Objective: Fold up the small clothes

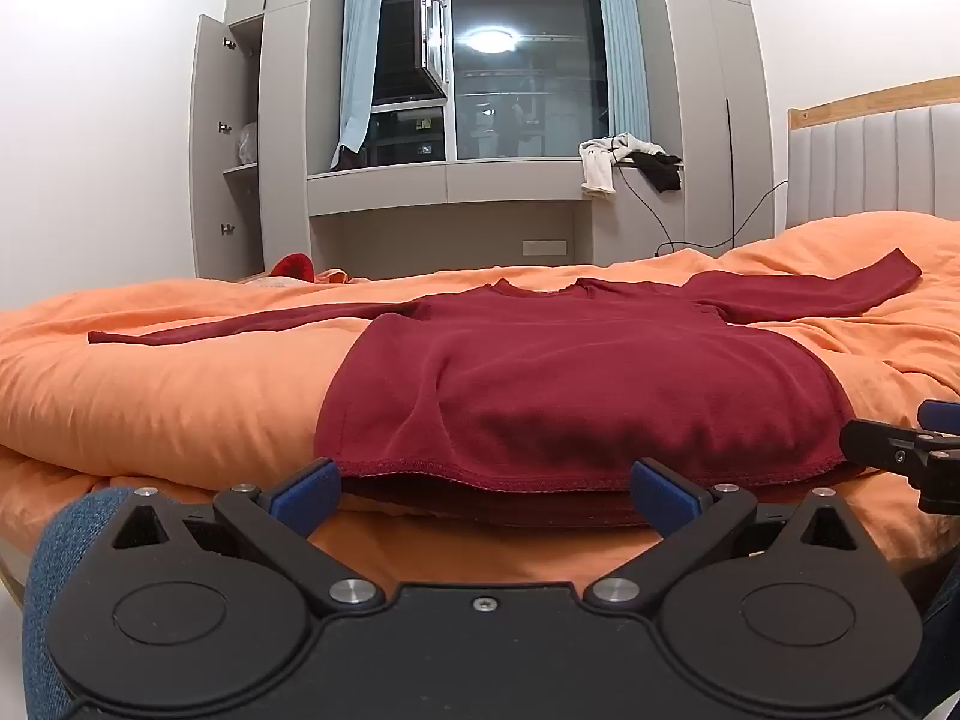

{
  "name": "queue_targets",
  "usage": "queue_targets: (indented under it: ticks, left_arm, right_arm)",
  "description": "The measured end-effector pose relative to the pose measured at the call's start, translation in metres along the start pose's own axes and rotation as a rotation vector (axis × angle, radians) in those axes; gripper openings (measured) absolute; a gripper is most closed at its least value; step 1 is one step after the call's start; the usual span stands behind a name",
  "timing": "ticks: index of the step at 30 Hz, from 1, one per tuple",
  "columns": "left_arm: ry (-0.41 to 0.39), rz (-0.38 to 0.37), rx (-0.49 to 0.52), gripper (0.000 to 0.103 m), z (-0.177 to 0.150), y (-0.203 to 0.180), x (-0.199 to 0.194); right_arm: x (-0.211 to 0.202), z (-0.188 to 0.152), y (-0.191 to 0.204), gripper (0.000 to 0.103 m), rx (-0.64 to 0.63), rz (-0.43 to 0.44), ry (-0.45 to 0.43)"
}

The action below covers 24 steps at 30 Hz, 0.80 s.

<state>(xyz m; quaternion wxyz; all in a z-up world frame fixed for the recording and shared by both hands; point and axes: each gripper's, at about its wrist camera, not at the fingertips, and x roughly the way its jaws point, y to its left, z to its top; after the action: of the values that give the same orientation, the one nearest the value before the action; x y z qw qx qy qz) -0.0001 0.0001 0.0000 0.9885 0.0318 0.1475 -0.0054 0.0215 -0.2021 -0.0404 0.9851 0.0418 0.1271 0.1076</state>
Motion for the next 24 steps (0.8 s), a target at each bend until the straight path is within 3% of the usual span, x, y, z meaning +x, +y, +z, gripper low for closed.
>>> queue_targets:
  ticks: [24]
  left_arm:
    - [0.009,0.004,-0.004,0.102,-0.0005,0.0032,0.0027]
  right_arm:
    - [0.0037,-0.0014,-0.0031,0.103,-0.001,0.005,0.000]
